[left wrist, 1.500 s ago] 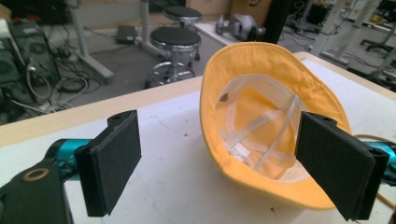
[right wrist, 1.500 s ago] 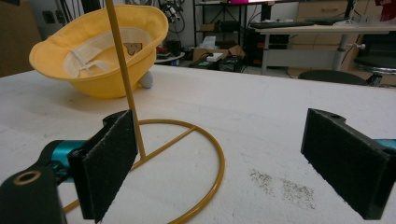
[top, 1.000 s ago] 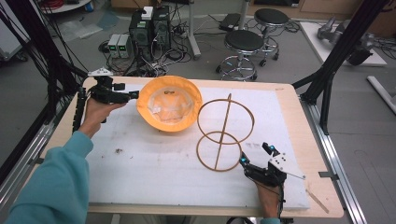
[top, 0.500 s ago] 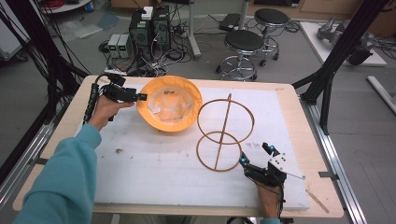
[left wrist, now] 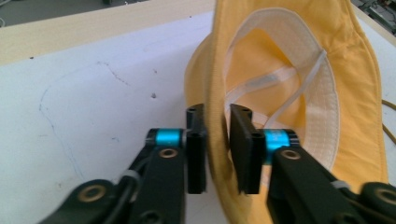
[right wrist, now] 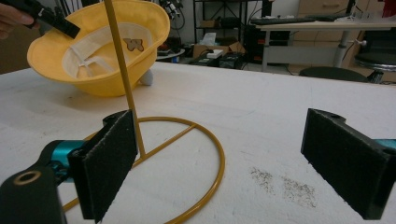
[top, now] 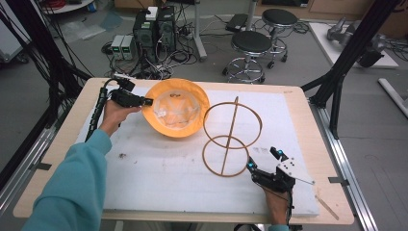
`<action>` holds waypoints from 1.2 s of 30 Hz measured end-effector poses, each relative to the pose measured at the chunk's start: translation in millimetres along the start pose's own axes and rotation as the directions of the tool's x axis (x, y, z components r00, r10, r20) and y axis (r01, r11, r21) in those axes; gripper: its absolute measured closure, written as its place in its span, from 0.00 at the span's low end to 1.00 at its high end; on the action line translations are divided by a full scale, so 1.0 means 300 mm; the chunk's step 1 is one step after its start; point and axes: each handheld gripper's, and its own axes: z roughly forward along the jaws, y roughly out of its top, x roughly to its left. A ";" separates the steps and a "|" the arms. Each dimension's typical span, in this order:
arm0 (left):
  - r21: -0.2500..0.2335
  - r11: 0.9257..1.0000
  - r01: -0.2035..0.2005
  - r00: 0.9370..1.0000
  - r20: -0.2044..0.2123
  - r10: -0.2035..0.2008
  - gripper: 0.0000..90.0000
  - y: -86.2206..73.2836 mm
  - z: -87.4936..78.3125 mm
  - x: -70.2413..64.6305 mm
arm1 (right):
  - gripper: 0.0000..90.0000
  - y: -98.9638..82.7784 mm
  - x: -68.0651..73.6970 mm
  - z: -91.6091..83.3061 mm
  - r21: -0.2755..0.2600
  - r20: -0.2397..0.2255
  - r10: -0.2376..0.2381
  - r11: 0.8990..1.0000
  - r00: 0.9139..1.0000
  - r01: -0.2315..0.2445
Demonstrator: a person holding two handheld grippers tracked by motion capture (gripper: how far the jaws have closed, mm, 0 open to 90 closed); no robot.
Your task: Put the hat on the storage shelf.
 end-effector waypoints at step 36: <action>-0.089 0.994 -0.060 0.981 -0.188 0.042 0.96 0.071 -0.214 0.032 | 0.11 0.000 0.004 0.002 0.007 0.006 -0.007 1.000 1.000 0.007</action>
